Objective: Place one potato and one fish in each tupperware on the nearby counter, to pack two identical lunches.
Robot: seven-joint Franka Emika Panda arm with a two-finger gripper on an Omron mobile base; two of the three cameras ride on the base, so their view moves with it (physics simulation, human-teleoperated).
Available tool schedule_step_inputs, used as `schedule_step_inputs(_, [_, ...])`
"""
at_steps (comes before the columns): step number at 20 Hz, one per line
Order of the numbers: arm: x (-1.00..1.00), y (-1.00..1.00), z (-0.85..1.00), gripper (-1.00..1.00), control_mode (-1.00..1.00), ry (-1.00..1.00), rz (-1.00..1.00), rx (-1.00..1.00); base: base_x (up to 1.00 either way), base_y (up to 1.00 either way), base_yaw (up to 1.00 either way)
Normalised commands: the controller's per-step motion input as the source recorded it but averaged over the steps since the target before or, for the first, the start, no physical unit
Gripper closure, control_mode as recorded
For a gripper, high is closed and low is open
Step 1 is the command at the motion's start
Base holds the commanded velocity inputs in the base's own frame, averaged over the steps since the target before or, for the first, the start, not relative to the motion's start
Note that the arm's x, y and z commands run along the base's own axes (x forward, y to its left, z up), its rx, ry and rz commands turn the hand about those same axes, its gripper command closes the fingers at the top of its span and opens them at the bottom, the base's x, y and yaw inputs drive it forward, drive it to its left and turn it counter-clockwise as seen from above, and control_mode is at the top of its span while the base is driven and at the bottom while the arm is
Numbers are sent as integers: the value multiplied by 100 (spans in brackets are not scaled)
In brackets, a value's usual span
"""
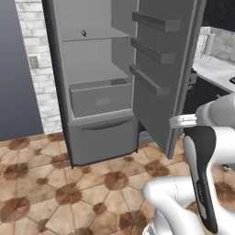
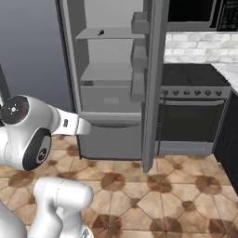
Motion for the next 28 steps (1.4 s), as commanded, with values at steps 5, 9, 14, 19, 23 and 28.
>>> schedule_step_inputs(5, [0,0,0,-100,100,0,0,0,61,100,1])
schedule_step_inputs(9, [0,0,0,-100,100,0,0,0,88,64,0])
schedule_step_inputs(14, [0,0,0,-100,100,0,0,0,98,-13,4])
schedule_step_inputs(19, [0,0,0,-100,100,0,0,0,63,-50,16])
schedule_step_inputs(23, [0,0,0,-100,100,0,0,0,45,-50,21])
schedule_step_inputs(28, [0,0,0,-100,100,0,0,0,61,-7,15])
